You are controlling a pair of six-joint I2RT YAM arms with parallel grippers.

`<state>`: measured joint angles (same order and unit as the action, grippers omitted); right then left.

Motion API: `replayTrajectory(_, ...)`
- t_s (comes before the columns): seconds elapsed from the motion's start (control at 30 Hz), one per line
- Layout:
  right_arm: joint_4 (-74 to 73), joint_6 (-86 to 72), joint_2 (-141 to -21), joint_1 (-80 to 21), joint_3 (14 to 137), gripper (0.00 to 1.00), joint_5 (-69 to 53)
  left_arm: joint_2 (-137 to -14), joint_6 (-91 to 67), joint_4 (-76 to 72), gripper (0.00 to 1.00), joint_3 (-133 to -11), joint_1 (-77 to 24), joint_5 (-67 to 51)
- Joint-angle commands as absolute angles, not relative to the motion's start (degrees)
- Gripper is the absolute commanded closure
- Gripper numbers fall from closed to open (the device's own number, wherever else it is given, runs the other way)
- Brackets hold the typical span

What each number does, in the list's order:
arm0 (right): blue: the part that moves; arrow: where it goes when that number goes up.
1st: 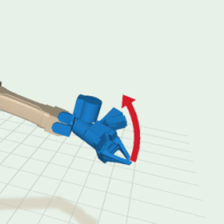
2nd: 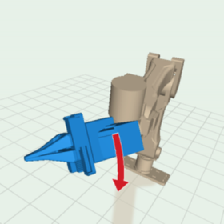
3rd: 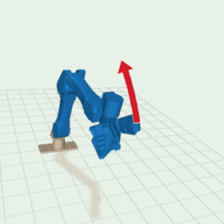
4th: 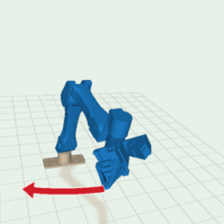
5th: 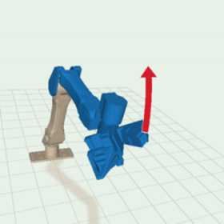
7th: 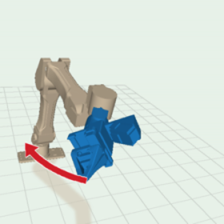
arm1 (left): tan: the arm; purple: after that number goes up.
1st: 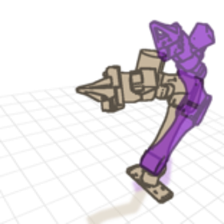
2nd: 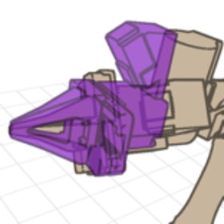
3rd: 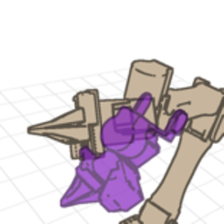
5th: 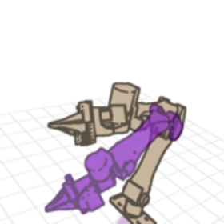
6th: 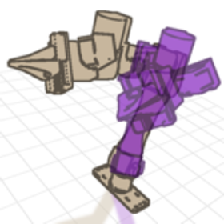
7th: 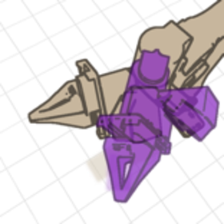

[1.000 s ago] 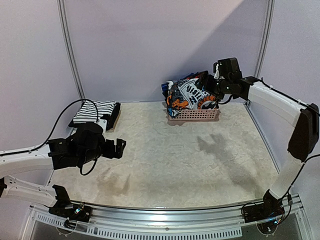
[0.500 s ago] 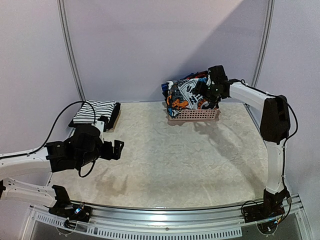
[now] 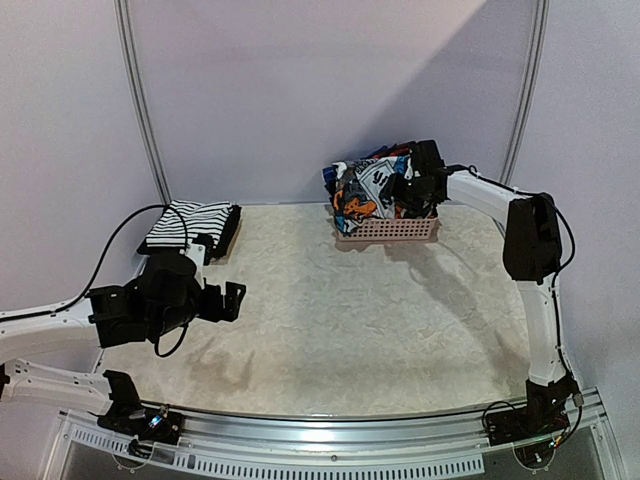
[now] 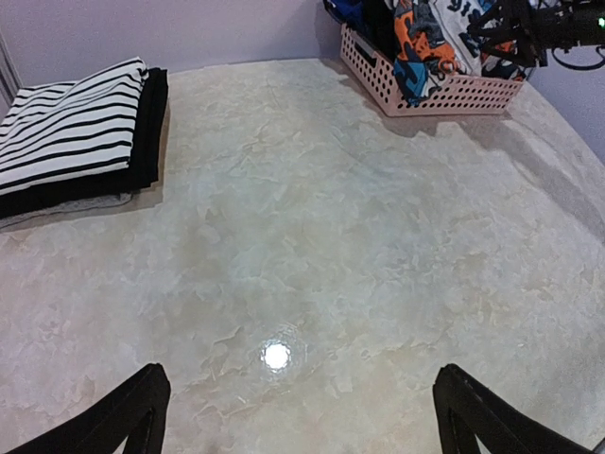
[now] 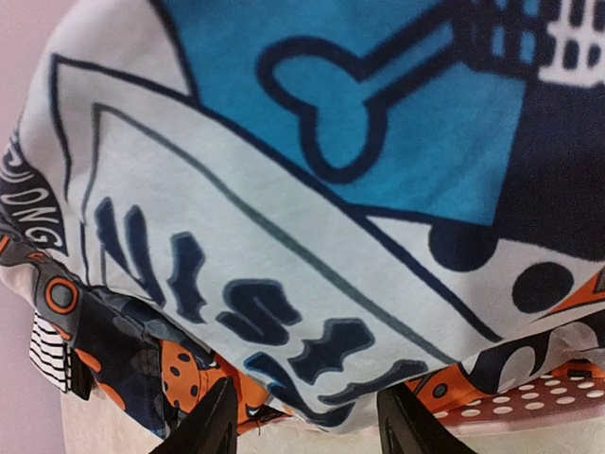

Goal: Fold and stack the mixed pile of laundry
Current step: Pick up the crumpled shorts from the bin.

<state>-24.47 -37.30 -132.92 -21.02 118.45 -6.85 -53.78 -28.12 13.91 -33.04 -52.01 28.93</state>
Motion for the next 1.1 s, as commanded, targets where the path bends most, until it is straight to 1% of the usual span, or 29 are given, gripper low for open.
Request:
replayTrajectory(0.0,-24.8,-37.5,-135.7,-20.6,120.0,0.53,-7.7,-53.2,-28.2,13.0,0.01,-32.1,-53.0,28.7)
replayTrajectory(0.03,-24.8,-37.4,-135.9,-20.7,120.1,0.57,-7.7,-53.2,-28.3,13.0,0.01,-32.1,-53.0,28.8)
replayTrajectory(0.17,-24.8,-36.8,-135.7,-20.6,120.1,0.88,-7.8,-53.4,-28.2,13.0,0.01,-32.0,-53.0,28.9)
replayTrajectory(0.2,-24.9,-36.7,-135.4,-20.6,120.0,0.94,-7.8,-53.3,-28.2,13.0,0.01,-32.0,-53.0,29.0)
replayTrajectory(0.27,-25.1,-36.4,-134.5,-20.6,119.9,1.0,-7.7,-53.4,-28.2,13.0,0.01,-32.0,-53.1,29.1)
replayTrajectory(0.63,-26.1,-33.4,-128.0,-21.1,119.5,1.0,-8.2,-53.7,-28.1,12.7,0.01,-32.0,-53.1,29.2)
replayTrajectory(1.07,-27.6,-28.4,-116.8,-25.4,119.8,1.0,-6.8,-53.7,-28.2,12.7,0.01,-31.9,-53.1,29.4)
